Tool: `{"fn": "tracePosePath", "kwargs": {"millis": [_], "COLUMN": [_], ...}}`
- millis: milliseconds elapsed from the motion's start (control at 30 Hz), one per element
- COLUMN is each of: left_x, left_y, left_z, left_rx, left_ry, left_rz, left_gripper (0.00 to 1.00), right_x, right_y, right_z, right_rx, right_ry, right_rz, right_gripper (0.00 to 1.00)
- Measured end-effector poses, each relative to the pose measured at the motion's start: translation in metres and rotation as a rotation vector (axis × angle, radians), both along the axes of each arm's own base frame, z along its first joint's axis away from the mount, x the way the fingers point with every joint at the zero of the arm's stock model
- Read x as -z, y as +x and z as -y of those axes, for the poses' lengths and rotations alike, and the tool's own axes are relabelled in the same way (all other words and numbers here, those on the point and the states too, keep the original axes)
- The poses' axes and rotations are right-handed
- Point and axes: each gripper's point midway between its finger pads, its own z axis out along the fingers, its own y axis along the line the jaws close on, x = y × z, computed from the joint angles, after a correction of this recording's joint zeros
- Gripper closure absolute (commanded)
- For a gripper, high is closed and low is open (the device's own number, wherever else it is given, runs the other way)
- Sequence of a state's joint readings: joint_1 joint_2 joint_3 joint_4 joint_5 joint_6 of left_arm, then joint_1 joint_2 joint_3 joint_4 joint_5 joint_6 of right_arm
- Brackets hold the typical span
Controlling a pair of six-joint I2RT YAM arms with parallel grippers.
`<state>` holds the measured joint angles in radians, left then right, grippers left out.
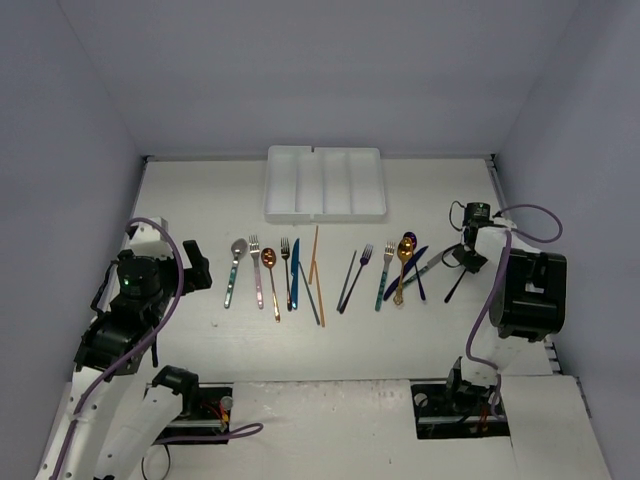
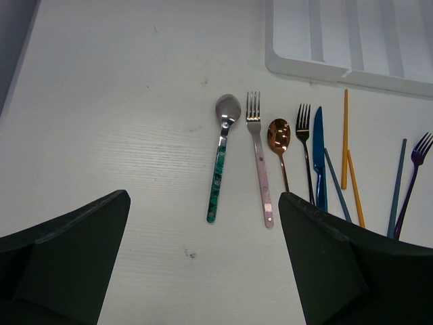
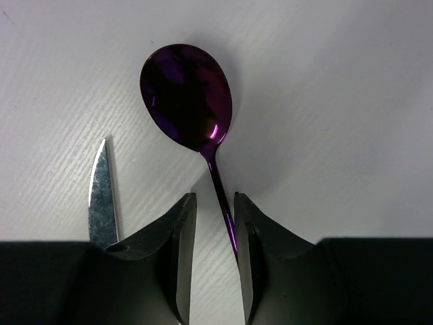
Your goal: Sort the eating utensils into containers
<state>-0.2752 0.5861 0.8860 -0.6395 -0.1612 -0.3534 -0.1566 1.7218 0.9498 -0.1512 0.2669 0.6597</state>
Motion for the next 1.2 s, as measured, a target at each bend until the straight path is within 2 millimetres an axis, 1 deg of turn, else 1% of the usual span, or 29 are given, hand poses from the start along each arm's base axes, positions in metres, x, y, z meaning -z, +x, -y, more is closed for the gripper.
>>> {"fn": "tracePosePath", "kwargs": {"millis": [133, 333, 467, 533, 567, 633, 667, 733, 800, 833, 900, 967, 1000, 1033, 1100, 1200], "left_x": [0.000, 0.001, 0.002, 0.002, 0.002, 0.004, 0.005, 0.008, 0.012, 0.013, 0.017, 0.021, 0.023, 0.024, 0.027, 0.033], "left_y": [0.000, -0.001, -0.001, -0.001, -0.001, 0.000, 0.001, 0.002, 0.003, 0.004, 0.006, 0.008, 0.008, 0.009, 0.010, 0.008], "left_z": [0.000, 0.000, 0.000, 0.001, 0.001, 0.001, 0.001, 0.002, 0.002, 0.003, 0.003, 0.004, 0.005, 0.005, 0.006, 0.006], "left_rx": [0.000, 0.000, 0.002, 0.002, 0.002, 0.003, 0.003, 0.002, 0.000, -0.001, -0.003, -0.003, -0.004, -0.004, -0.004, -0.005], "left_ry": [0.000, 0.001, -0.001, -0.002, -0.003, -0.001, 0.000, 0.002, 0.003, 0.004, 0.004, 0.004, 0.005, 0.006, 0.009, 0.013], "left_rz": [0.000, -0.006, -0.009, -0.010, -0.012, -0.020, -0.026, -0.040, -0.055, -0.064, -0.080, -0.099, -0.108, -0.116, -0.131, -0.161], "left_gripper": [0.08, 0.08, 0.08, 0.08, 0.08, 0.08, 0.08, 0.08, 0.08, 0.08, 0.08, 0.08, 0.08, 0.08, 0.08, 0.08], "right_x": [0.000, 0.000, -0.002, -0.006, -0.010, -0.028, -0.041, -0.074, -0.113, -0.133, -0.170, -0.200, -0.212, -0.219, -0.219, -0.193], "right_y": [0.007, 0.015, 0.016, 0.014, 0.015, 0.017, 0.021, 0.037, 0.063, 0.079, 0.108, 0.134, 0.148, 0.161, 0.179, 0.202], "right_z": [-0.001, -0.003, -0.004, -0.005, -0.006, -0.008, -0.009, -0.014, -0.028, -0.039, -0.071, -0.106, -0.123, -0.139, -0.164, -0.193], "right_rx": [-0.031, -0.072, -0.096, -0.116, -0.123, -0.146, -0.161, -0.209, -0.289, -0.340, -0.460, -0.585, -0.643, -0.696, -0.783, -0.892], "right_ry": [0.005, 0.025, 0.027, 0.030, 0.029, 0.020, 0.009, -0.019, -0.057, -0.073, -0.091, -0.100, -0.107, -0.114, -0.122, -0.107], "right_rz": [0.017, 0.042, 0.043, 0.042, 0.051, 0.085, 0.111, 0.178, 0.260, 0.306, 0.391, 0.456, 0.487, 0.508, 0.517, 0.475], "right_gripper": [0.99, 1.00, 1.00, 1.00, 1.00, 1.00, 1.00, 1.00, 1.00, 1.00, 1.00, 1.00, 1.00, 1.00, 1.00, 1.00]}}
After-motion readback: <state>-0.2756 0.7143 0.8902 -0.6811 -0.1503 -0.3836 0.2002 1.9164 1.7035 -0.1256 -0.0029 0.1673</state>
